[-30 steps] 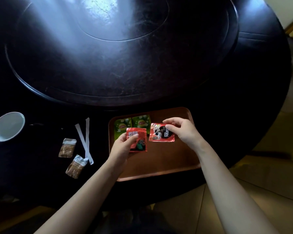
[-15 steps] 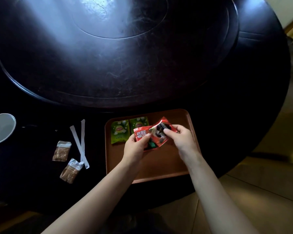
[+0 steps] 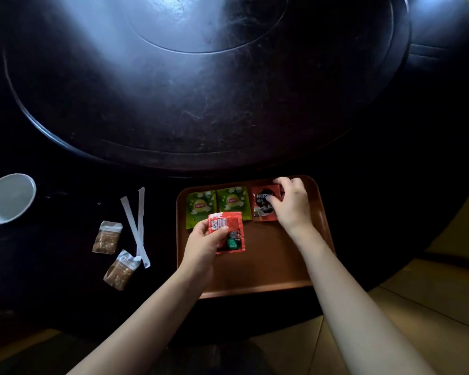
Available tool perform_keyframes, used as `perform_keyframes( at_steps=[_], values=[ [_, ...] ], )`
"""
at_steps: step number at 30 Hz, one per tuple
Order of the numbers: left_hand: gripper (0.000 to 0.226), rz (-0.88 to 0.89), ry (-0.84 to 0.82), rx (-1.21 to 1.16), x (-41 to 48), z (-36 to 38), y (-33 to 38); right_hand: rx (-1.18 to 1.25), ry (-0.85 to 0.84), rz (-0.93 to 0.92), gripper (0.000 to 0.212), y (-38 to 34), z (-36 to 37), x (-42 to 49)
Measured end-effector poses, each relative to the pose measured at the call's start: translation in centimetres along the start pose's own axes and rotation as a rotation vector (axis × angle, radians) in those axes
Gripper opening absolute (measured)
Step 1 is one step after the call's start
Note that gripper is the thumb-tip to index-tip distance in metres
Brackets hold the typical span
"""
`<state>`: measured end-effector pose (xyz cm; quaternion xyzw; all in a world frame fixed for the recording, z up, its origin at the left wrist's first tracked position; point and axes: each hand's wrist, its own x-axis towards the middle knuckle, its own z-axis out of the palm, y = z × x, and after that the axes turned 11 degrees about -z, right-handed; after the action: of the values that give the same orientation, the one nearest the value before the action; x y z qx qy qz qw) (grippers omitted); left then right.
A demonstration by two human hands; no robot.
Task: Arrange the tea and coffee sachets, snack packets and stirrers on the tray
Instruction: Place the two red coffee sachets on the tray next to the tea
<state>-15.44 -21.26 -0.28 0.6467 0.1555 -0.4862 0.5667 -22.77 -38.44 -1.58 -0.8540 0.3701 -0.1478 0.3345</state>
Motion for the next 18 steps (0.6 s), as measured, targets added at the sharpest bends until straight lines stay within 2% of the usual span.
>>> perform_keyframes(
  at_steps=[4,8,10,12,14,18],
  values=[
    [0.031,-0.022,-0.032,-0.006,0.0,0.0,0.0,-0.008,0.022,-0.061,0.039,-0.1,0.3,0.0],
    [0.014,-0.038,-0.064,-0.009,0.1,0.2,0.4,-0.029,0.017,-0.060,0.044,0.0,0.3,0.2],
    [0.016,-0.058,-0.090,-0.037,0.0,0.3,0.6,-0.068,0.021,-0.053,0.045,-0.2,0.3,0.0],
    [0.018,-0.083,-0.131,-0.089,-0.2,0.6,0.8,-0.053,0.078,-0.033,0.040,-0.8,-0.2,-0.7],
    [0.024,-0.103,-0.202,-0.194,-0.3,0.9,0.8,0.069,0.120,-0.031,0.029,-1.8,-0.9,-2.0],
    [0.028,-0.096,-0.361,-0.295,-1.0,2.1,1.2,0.327,-0.094,-0.018,0.016,-4.0,-1.7,-6.5]
  ],
)
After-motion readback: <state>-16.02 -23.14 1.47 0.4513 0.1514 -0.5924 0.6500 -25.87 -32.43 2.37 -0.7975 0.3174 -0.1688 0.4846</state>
